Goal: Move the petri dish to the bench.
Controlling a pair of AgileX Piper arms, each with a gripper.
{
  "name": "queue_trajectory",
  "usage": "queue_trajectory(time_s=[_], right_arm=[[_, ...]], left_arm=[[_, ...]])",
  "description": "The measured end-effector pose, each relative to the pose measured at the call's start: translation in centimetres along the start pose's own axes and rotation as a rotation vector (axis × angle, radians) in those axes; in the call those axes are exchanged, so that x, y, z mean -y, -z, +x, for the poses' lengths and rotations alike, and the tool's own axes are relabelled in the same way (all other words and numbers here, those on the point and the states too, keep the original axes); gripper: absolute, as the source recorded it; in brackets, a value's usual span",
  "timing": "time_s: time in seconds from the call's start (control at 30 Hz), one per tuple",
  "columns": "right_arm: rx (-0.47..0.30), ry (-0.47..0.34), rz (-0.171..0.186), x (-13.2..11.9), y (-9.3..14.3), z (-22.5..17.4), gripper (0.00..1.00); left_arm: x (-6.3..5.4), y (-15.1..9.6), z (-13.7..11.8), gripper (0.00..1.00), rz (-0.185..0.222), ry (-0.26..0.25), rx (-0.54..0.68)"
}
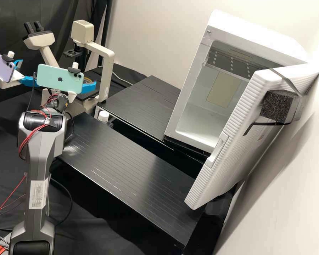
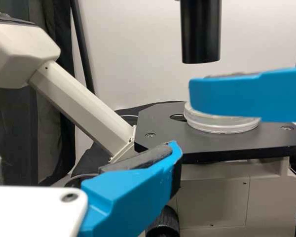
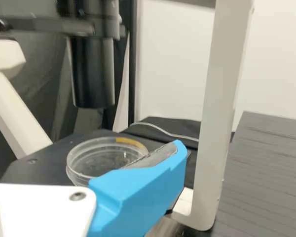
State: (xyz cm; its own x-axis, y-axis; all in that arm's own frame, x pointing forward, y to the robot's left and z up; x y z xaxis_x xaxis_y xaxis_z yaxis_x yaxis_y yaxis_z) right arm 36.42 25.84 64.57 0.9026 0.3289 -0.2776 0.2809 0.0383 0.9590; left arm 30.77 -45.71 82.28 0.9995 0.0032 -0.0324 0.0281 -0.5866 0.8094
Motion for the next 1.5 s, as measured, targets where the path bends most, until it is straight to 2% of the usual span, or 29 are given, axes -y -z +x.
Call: queue_trajectory(time_s=[0.13,0.37,0.53,0.6,1.5], right_arm=[[0.018,0.002,0.01,0.4,-0.1,0.9,1.0],[0.021,0.009,-0.013,1.7,0.4,2.0,1.0],[0.058,0.048,-0.01,2.8,0.0,2.7,1.0],[0.07,0.061,-0.02,3.2,-0.3,3.0,1.0],[0.137,0.02,-0.044,3.8,-0.9,5.2,1.0]], left_arm=[[0.0,0.0,0.0,1.0,0.0,0.0,0.0],[0.0,0.0,0.0,1.0,0.0,0.0,0.0],[0.0,0.0,0.0,1.0,0.0,0.0,0.0],[0.0,0.0,0.0,1.0,0.0,0.0,0.0],[0.0,0.0,0.0,1.0,0.0,0.0,0.0]])
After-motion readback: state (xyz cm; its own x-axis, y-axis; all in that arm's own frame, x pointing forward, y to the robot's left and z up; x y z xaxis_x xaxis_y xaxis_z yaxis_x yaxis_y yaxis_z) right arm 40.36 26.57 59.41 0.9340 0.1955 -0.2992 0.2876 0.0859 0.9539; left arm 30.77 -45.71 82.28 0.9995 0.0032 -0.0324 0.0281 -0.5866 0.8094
